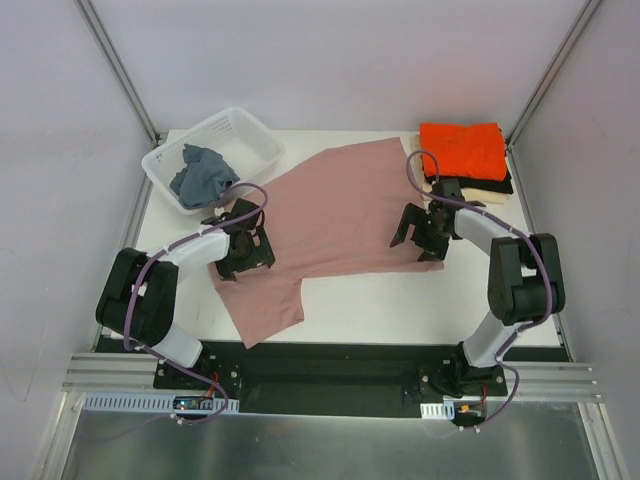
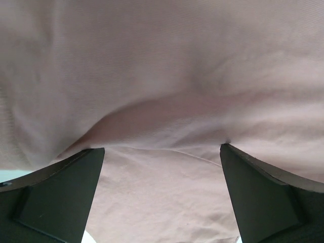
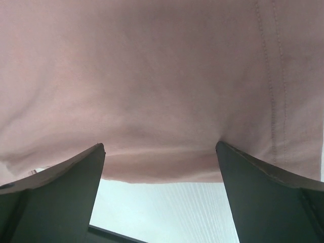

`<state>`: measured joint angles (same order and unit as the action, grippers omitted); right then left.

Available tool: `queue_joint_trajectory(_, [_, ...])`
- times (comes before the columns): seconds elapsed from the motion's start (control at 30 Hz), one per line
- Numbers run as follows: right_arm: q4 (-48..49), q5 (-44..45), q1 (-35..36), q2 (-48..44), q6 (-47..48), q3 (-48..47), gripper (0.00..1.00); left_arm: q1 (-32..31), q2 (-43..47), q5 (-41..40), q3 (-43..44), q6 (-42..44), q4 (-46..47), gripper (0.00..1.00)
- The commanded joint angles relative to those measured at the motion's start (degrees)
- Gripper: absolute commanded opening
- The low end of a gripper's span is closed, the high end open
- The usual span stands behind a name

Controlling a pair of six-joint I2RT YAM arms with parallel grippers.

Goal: Fold and stack the t-shirts
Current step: Flatten out the tshirt

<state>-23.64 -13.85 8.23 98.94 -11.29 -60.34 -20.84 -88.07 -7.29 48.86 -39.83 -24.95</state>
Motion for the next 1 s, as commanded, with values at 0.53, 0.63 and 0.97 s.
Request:
queue_joint_trajectory(0.53, [-5.72, 11.38, -3.56, -24.14, -8.84, 24.65, 0.97, -4.12, -23.80, 12.21, 30.05, 14.78, -3.97, 0.99])
queue_joint_trajectory(0.63, [-6.24, 11.91, -4.27, -25.71, -7.09, 22.90, 0.97, -4.12, -26.53, 11.42, 34.62, 15.57, -4.32, 0.99])
queue_joint_trajectory(0.97, [-8.70, 15.93, -4.27, -36.78, -1.90, 11.39, 0.97, -5.00, -6.02, 9.14, 25.01, 13.39, -5.90, 0.99])
